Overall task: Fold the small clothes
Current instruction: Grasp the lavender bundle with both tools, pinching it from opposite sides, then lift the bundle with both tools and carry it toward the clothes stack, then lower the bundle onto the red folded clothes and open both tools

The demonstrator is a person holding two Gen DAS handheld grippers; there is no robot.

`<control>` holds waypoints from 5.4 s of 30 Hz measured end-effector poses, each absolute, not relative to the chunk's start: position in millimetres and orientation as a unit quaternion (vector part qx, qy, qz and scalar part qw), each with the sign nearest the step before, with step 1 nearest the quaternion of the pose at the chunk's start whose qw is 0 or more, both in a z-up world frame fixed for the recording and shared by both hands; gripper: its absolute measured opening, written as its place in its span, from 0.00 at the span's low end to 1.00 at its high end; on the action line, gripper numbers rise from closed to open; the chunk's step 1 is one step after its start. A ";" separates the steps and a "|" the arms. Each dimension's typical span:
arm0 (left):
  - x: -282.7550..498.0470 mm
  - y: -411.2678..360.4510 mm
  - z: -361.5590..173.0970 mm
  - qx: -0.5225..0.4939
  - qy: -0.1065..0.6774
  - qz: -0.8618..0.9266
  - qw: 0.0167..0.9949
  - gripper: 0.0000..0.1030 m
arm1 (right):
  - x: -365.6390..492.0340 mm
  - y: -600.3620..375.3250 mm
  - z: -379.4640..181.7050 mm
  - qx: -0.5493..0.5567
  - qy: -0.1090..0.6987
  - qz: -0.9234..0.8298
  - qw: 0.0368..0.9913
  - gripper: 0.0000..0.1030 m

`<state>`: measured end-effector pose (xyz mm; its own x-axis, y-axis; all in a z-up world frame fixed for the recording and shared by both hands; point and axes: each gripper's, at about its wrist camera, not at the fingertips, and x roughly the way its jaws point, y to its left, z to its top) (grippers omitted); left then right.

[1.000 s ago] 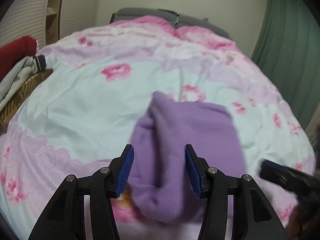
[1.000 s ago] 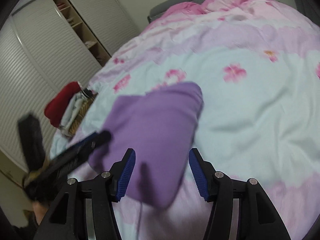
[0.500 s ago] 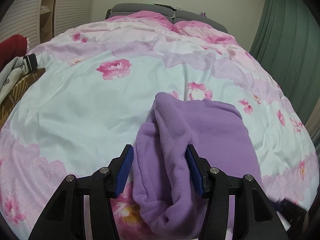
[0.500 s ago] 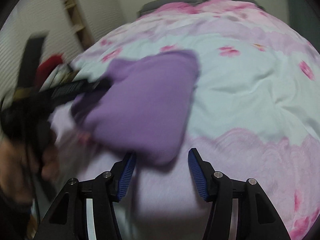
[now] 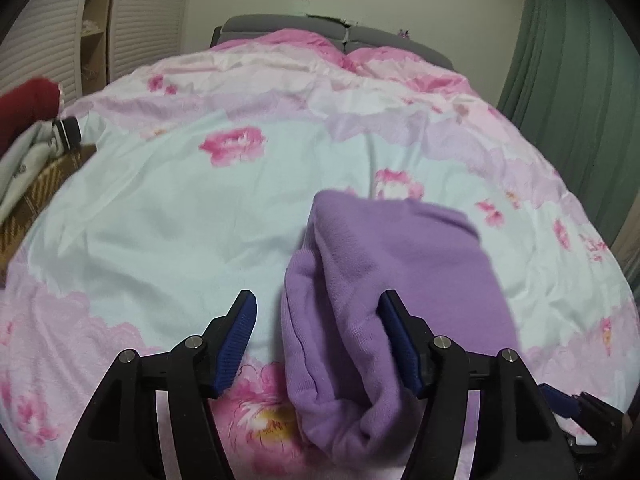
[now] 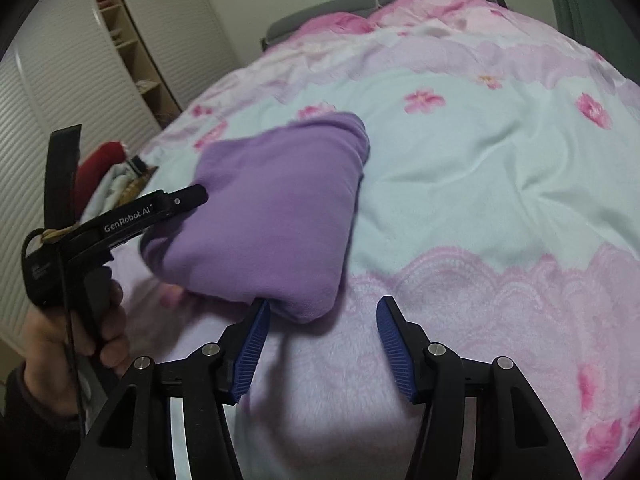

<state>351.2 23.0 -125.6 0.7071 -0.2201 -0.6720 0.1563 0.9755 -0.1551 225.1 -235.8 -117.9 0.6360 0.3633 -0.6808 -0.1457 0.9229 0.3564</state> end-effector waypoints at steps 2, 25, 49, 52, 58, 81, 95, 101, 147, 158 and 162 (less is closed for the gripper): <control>341.1 21.9 -115.4 -0.031 0.356 -0.098 0.929 0.61 | 224.9 -248.6 -113.5 0.160 0.398 0.151 0.891 0.62; 344.9 49.6 -168.0 -0.184 0.435 -0.132 0.872 0.78 | 330.4 -249.8 -129.6 0.227 0.433 0.229 0.842 0.76; 379.1 43.7 -196.4 -0.271 0.440 -0.218 0.828 0.71 | 393.5 -225.9 -168.4 0.283 0.481 0.314 0.768 0.75; 380.5 45.3 -199.0 -0.284 0.441 -0.225 0.821 0.61 | 393.1 -229.1 -168.8 0.285 0.480 0.311 0.769 0.65; 377.0 44.2 -191.3 -0.287 0.439 -0.231 0.820 0.46 | 387.8 -231.4 -162.0 0.311 0.469 0.304 0.769 0.48; 327.6 66.9 -67.4 -0.258 0.376 -0.248 0.855 0.42 | 332.8 -213.0 -37.1 0.311 0.391 0.333 0.800 0.41; 320.1 228.6 21.7 -0.264 0.307 -0.170 0.898 0.42 | 365.5 -41.1 39.9 0.278 0.376 0.418 0.779 0.41; 336.7 330.2 57.0 -0.270 0.288 -0.119 0.911 0.42 | 402.4 66.5 62.3 0.279 0.381 0.457 0.754 0.41; 355.6 448.8 102.6 -0.112 0.271 0.032 0.956 0.75 | 405.2 194.9 95.5 0.172 0.356 0.360 0.845 0.83; 218.7 313.8 122.3 -0.057 0.225 0.068 0.970 0.80 | 251.6 91.6 141.5 0.046 0.268 0.315 0.910 0.83; 170.1 254.0 113.6 -0.046 0.210 0.061 0.975 0.88 | 200.9 30.4 139.2 0.021 0.247 0.274 0.929 0.83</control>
